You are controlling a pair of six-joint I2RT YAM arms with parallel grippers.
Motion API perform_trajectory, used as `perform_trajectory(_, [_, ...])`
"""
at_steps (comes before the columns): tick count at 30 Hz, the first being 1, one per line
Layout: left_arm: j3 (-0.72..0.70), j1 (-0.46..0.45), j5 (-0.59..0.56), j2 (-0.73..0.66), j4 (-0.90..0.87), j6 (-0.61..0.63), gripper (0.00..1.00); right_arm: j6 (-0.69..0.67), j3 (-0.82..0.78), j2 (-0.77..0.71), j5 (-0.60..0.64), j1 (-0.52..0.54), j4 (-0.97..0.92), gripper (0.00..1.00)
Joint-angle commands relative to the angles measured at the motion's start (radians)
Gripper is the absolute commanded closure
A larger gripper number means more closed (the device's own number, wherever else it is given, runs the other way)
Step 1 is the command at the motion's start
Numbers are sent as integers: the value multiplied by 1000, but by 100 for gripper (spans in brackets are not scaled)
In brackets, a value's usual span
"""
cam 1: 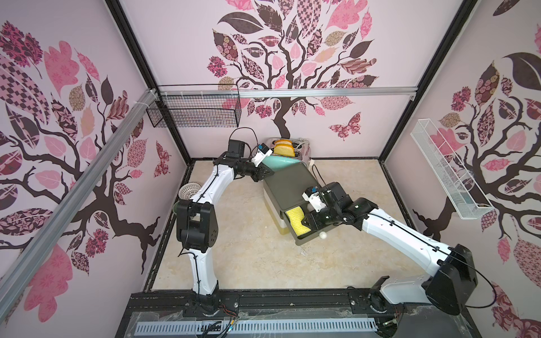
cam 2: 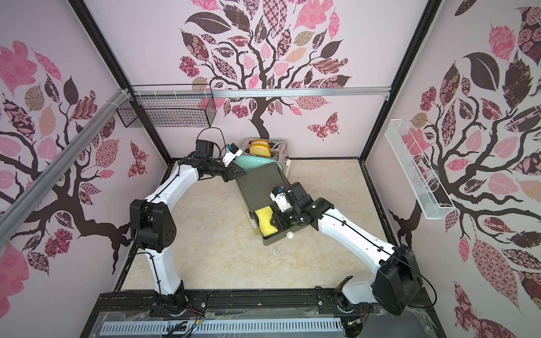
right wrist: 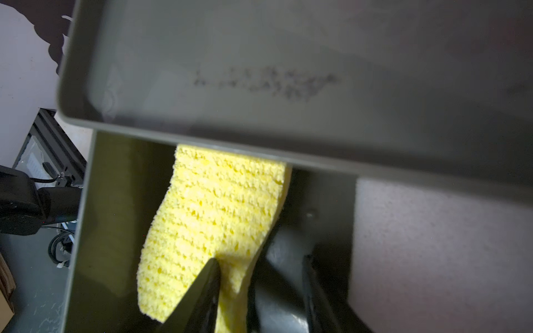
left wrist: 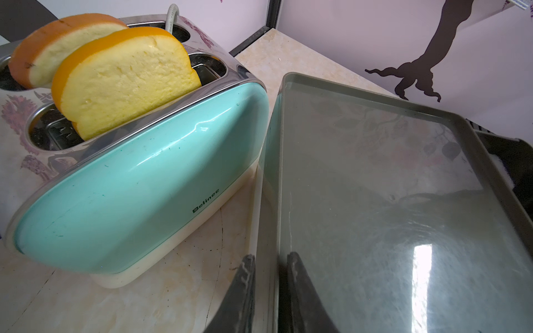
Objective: Take the sponge out of the drawer
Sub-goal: Pick up the sponge from the drawer.
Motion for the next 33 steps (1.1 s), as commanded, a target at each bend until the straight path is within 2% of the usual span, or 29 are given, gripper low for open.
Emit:
perform_trajectory(1, [2, 5, -31, 43, -43, 12, 77, -1, 27, 18, 4, -1, 12, 60])
perform_trajectory(13, [1, 4, -35, 50, -45, 15, 77, 14, 73, -6, 0, -1, -23, 99])
perform_trajectory(20, [-2, 3, -36, 54, -41, 13, 78, -13, 167, -74, 34, -1, -148, 100])
perform_trajectory(25, [-1, 3, -35, 61, -38, 11, 78, -29, 221, -116, 108, 0, -245, 100])
perform_trajectory(33, [2, 4, -33, 70, -37, 12, 78, -39, 297, -161, 145, -36, -346, 100])
